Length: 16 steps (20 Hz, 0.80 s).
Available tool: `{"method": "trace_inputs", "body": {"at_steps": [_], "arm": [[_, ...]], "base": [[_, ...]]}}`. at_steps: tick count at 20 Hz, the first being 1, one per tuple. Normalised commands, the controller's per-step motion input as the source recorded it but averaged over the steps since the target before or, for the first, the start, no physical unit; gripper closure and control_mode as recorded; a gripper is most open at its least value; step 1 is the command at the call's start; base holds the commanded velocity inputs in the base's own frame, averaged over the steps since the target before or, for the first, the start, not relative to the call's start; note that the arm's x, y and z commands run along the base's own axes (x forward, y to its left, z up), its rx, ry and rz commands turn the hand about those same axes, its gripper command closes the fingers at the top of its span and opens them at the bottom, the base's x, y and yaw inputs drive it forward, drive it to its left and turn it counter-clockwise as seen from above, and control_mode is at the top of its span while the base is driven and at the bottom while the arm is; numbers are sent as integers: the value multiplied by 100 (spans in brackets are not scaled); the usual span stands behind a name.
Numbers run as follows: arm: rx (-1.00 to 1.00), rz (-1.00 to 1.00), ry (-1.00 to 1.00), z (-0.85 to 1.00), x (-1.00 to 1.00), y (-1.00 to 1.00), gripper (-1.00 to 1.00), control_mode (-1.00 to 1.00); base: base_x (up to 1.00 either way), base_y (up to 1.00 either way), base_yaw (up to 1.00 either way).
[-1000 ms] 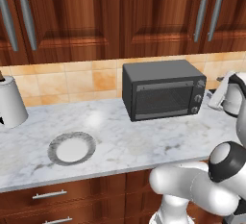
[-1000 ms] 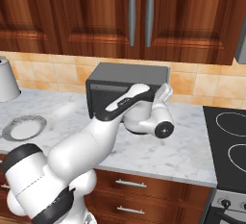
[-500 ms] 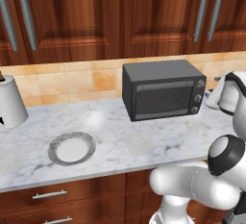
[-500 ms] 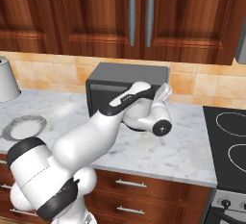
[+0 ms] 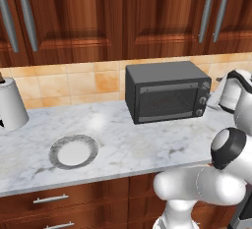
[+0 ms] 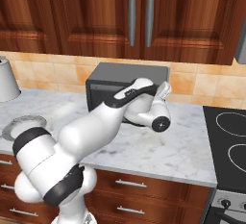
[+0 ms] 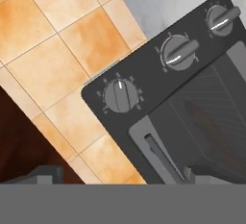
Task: Pull the toaster oven rack outwards. Pick up the baguette from the plate and place it on the toaster oven rack. Close the toaster oven door fully and set the temperature to the lowest setting.
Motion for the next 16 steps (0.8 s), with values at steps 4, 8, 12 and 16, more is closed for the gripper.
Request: {"method": "trace_inputs", "body": {"at_steps": [4, 8, 12, 16], "arm": [[0, 0, 0, -7, 19, 0, -100, -100], [0, 0, 0, -9, 17, 0, -100, -100], [0, 0, 0, -12, 17, 0, -100, -100], [0, 0, 0, -12, 16, -4, -100, -100]], "base": [[0, 0, 0], [0, 0, 0], [0, 0, 0], [0, 0, 0]]}}
